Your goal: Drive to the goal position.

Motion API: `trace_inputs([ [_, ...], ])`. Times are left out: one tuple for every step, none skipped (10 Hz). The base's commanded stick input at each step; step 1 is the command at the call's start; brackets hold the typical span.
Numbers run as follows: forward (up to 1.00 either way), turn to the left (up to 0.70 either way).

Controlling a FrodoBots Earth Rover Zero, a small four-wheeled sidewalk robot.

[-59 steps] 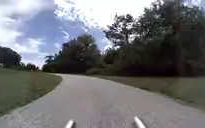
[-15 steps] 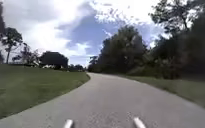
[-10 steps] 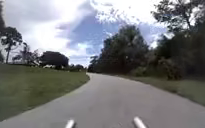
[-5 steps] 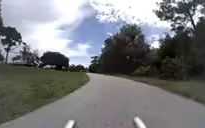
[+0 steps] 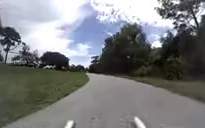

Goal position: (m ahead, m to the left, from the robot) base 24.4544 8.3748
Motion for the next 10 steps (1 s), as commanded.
trace_inputs([
  [0.7,0.0],
  [0.7,0.0],
  [0.7,0.0],
  [0.7,0.0],
  [0.7,0.0],
  [0.7,0.0],
  [0.7,0.0],
  [0.7,0.0],
  [0.7,0.0],
  [0.7,0.0],
])
